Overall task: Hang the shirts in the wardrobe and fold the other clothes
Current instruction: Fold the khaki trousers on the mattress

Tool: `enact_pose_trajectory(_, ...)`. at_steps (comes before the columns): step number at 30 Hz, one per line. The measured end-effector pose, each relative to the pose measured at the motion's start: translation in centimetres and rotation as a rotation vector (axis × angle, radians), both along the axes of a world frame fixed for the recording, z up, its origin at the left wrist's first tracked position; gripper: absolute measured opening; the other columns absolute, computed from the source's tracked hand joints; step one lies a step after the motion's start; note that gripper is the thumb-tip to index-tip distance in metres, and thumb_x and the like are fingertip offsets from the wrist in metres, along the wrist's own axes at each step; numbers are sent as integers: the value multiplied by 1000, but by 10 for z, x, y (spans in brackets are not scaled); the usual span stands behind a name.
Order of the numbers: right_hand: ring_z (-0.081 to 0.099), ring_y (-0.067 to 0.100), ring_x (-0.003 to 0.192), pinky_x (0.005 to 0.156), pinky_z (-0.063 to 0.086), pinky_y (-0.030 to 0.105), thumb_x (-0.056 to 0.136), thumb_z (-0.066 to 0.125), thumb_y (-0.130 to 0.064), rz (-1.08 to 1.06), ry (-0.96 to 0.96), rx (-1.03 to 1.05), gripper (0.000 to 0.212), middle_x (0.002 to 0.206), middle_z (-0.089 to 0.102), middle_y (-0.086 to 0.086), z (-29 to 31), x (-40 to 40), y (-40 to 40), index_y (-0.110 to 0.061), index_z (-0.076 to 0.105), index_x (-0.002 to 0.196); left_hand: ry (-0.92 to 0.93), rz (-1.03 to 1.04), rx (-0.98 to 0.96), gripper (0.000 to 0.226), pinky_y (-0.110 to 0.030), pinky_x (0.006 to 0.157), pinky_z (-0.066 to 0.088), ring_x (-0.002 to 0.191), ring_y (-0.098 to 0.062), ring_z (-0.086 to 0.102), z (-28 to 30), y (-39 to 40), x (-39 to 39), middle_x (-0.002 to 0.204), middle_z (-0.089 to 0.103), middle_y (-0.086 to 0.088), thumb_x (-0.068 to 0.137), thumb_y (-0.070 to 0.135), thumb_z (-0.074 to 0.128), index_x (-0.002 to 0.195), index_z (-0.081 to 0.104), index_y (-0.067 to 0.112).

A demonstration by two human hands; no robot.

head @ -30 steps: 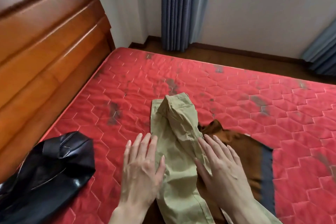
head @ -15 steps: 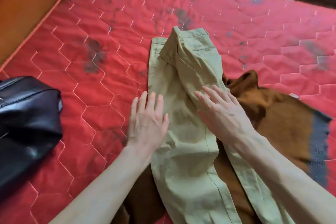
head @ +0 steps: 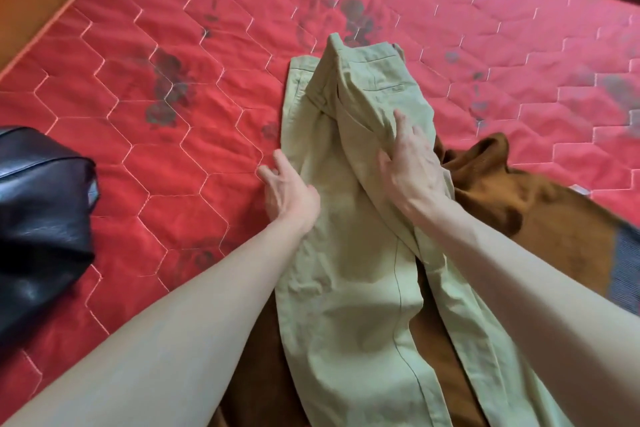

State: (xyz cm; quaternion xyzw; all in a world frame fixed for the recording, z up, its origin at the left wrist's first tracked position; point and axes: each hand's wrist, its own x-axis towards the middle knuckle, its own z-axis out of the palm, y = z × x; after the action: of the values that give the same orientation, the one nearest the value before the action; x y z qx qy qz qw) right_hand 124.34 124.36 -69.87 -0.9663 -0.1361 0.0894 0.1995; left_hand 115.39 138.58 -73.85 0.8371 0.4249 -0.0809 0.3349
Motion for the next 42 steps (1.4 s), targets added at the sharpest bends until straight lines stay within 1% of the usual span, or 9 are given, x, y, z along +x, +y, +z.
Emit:
enact_pose_trajectory(4,56,34,94,71,28,34,102,48,-12,9,-49,31,4,102,56,9,-4,-18,-15,-16,49,100,-46,128,-150,38,-41,84,53,103,-34,64,0,-2,-5,118,64,-9,96,9,53,132,43,16)
enact_pose_trajectory(6,52,30,80,68,28,35,100,49,-9,8,-103,96,17,92,53,5,-6,-30,-26,-19,42,88,-102,81,-201,28,-35,77,49,97,-31,65,3,-3,-15,105,68,-2,93,9,53,119,52,17)
enact_pose_trajectory(11,56,8,82,74,40,20,105,50,-13,-170,63,482,17,87,58,-20,24,-86,-61,-19,65,103,-268,97,-479,26,-37,87,59,93,-17,72,43,-16,-62,93,76,8,88,4,60,102,68,25)
enact_pose_trajectory(14,59,6,81,71,45,17,108,48,-13,-280,207,642,22,88,65,-14,61,-140,-86,-23,66,101,-298,109,-625,25,-42,87,62,90,-20,76,76,-28,-106,91,80,0,86,-1,63,98,74,19)
enact_pose_trajectory(21,65,30,77,72,59,46,97,65,-26,-543,203,618,7,78,69,3,61,-284,-169,-27,70,102,-176,-155,-821,31,-22,78,57,95,-9,75,103,-71,-222,97,80,5,81,0,66,106,75,16)
enact_pose_trajectory(25,60,11,70,76,44,12,89,49,-50,-295,6,278,19,76,66,5,53,-334,-184,-39,65,92,61,-320,-749,28,-30,92,57,99,-1,70,89,-89,-258,103,77,12,82,26,67,110,70,28)
enact_pose_trajectory(30,65,32,113,94,47,37,89,56,-59,22,-96,-32,66,130,63,10,46,-337,-168,-13,67,135,221,-218,-608,21,-29,68,48,72,-12,57,74,-89,-251,86,68,0,96,30,56,82,60,15)
enact_pose_trajectory(36,56,28,131,97,53,41,75,75,-51,242,-1,-132,96,152,49,7,29,-302,-81,-22,35,158,15,-146,-161,20,-37,80,44,103,-31,62,40,-65,-245,103,68,1,92,11,48,101,62,22)
enact_pose_trajectory(42,64,26,108,77,53,37,93,67,-32,123,27,-107,42,125,65,-5,11,-285,-40,-28,54,134,-49,-190,-47,35,-39,100,42,123,-25,53,11,-34,-214,125,60,-3,105,36,45,134,53,16)
